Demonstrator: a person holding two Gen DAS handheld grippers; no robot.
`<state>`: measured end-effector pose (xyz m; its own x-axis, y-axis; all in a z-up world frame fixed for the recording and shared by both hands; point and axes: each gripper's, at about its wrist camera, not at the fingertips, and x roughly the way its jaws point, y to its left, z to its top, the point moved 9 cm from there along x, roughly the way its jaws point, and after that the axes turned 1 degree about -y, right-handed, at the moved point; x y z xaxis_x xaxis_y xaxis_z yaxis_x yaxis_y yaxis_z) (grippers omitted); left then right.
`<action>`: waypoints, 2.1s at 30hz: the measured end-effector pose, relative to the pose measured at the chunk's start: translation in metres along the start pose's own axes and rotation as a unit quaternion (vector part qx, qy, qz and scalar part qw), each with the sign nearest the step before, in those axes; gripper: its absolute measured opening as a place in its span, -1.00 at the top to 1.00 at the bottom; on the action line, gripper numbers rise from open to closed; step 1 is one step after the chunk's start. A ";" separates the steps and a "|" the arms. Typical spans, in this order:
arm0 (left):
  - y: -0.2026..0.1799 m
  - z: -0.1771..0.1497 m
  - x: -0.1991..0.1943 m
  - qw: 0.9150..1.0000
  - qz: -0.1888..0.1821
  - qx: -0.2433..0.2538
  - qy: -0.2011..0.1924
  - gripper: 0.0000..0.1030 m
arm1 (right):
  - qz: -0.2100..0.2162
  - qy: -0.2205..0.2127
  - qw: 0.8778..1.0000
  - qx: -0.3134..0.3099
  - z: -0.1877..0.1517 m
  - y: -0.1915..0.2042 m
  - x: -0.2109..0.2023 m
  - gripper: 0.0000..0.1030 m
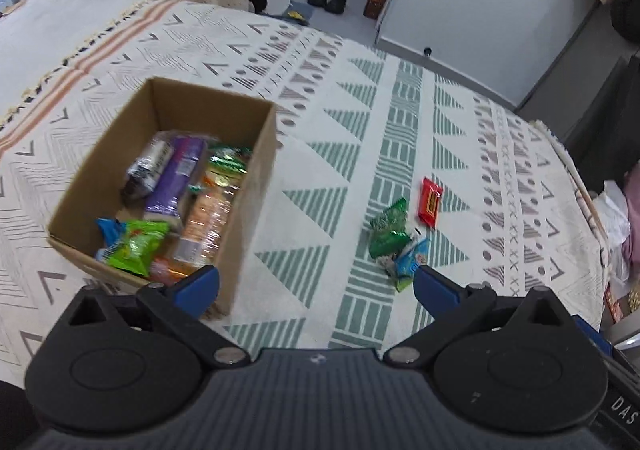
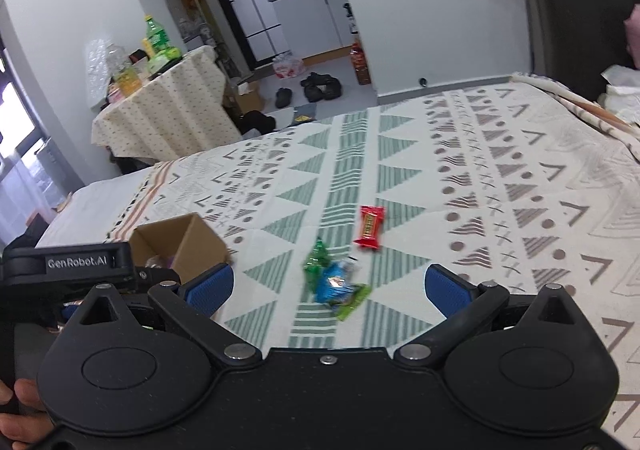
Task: Organize snacks
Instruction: 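Move both open grippers back over the remaining snacks, then grasp green-wrapped packet with left gripper while right grasps blue candy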
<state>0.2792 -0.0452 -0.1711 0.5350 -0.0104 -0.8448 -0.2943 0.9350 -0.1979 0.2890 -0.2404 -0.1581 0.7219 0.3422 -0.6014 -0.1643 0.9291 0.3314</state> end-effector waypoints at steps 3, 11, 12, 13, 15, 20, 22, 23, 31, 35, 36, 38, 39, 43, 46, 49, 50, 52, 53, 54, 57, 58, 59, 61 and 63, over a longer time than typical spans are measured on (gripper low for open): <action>-0.010 -0.004 0.012 1.000 -0.007 0.009 0.011 -1.00 | -0.003 0.005 1.000 0.014 -0.003 -0.014 0.004 -1.00; -0.026 -0.009 0.042 0.999 -0.017 0.020 0.029 -0.98 | -0.019 0.014 0.999 0.039 -0.012 -0.043 0.019 -1.00; -0.027 -0.009 0.046 0.999 -0.016 0.022 0.030 -0.98 | -0.020 0.017 0.999 0.043 -0.014 -0.046 0.021 -1.00; -0.028 -0.008 0.049 0.999 -0.016 0.023 0.032 -0.97 | -0.021 0.020 0.999 0.046 -0.016 -0.049 0.024 -1.00; -0.029 -0.007 0.057 0.999 -0.018 0.017 0.036 -0.95 | -0.017 0.025 0.998 0.052 -0.019 -0.052 0.029 -1.00; -0.031 -0.005 0.074 0.999 -0.023 0.004 0.041 -0.94 | -0.006 0.047 0.997 0.058 -0.029 -0.054 0.048 -0.90; -0.034 -0.004 0.081 0.999 -0.029 -0.002 0.045 -0.91 | -0.001 0.058 0.996 0.066 -0.032 -0.055 0.056 -0.80; -0.035 -0.003 0.085 0.998 -0.030 -0.005 0.046 -0.84 | 0.001 0.063 0.996 0.071 -0.033 -0.056 0.060 -0.68; -0.041 0.009 0.113 0.998 -0.033 -0.026 0.054 -0.55 | 0.030 0.087 0.993 0.074 -0.037 -0.050 0.086 -0.40; -0.043 0.015 0.127 0.997 -0.035 -0.034 0.060 -0.49 | 0.046 0.095 0.992 0.071 -0.036 -0.041 0.100 -0.40; -0.044 0.016 0.130 0.997 -0.034 -0.034 0.060 -0.48 | 0.049 0.097 0.992 0.070 -0.036 -0.038 0.104 -0.40; -0.046 0.018 0.139 0.996 -0.036 -0.039 0.065 -0.32 | 0.054 0.103 0.991 0.068 -0.036 -0.033 0.111 -0.40; -0.047 0.018 0.143 0.996 -0.037 -0.043 0.069 -0.28 | 0.057 0.105 0.991 0.067 -0.036 -0.031 0.115 -0.40; -0.049 0.019 0.159 0.994 -0.037 -0.049 0.087 -0.08 | 0.061 0.114 0.989 0.078 -0.038 -0.027 0.128 -0.40; -0.050 0.018 0.168 0.993 -0.044 -0.060 0.096 0.00 | 0.062 0.119 0.987 0.087 -0.038 -0.024 0.138 -0.40; -0.055 0.016 0.170 0.990 -0.061 -0.062 0.108 0.32 | 0.059 0.139 0.984 0.091 -0.044 -0.021 0.149 -0.40; -0.057 0.015 0.171 0.990 -0.064 -0.061 0.111 0.35 | 0.054 0.153 0.982 0.094 -0.048 -0.021 0.153 -0.38; -0.058 0.015 0.169 0.991 -0.059 -0.055 0.111 0.38 | 0.045 0.151 0.983 0.091 -0.049 -0.020 0.154 -0.27; -0.059 0.016 0.168 0.991 -0.058 -0.054 0.112 0.41 | 0.047 0.151 0.983 0.094 -0.049 -0.020 0.154 -0.07; -0.058 0.016 0.168 0.991 -0.057 -0.053 0.113 0.44 | 0.052 0.157 0.981 0.102 -0.049 -0.021 0.154 0.24; -0.054 0.017 0.163 0.991 -0.049 -0.050 0.115 0.47 | 0.052 0.165 0.978 0.116 -0.051 -0.024 0.148 0.37; -0.052 0.018 0.161 0.991 -0.047 -0.050 0.114 0.47 | 0.052 0.162 0.979 0.113 -0.050 -0.023 0.144 0.38; -0.050 0.018 0.159 0.991 -0.049 -0.050 0.113 0.48 | 0.050 0.160 0.980 0.109 -0.049 -0.023 0.139 0.41; -0.045 0.018 0.153 0.991 -0.050 -0.051 0.110 0.48 | 0.043 0.158 0.981 0.107 -0.047 -0.022 0.133 0.42; -0.041 0.018 0.145 0.992 -0.050 -0.049 0.104 0.48 | 0.038 0.151 0.983 0.102 -0.044 -0.020 0.125 0.42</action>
<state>0.3828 -0.0785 -0.2769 0.3929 -0.1842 -0.9010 -0.3295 0.8865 -0.3249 0.3532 -0.2105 -0.2717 0.4753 0.4642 -0.7474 -0.0494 0.8622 0.5041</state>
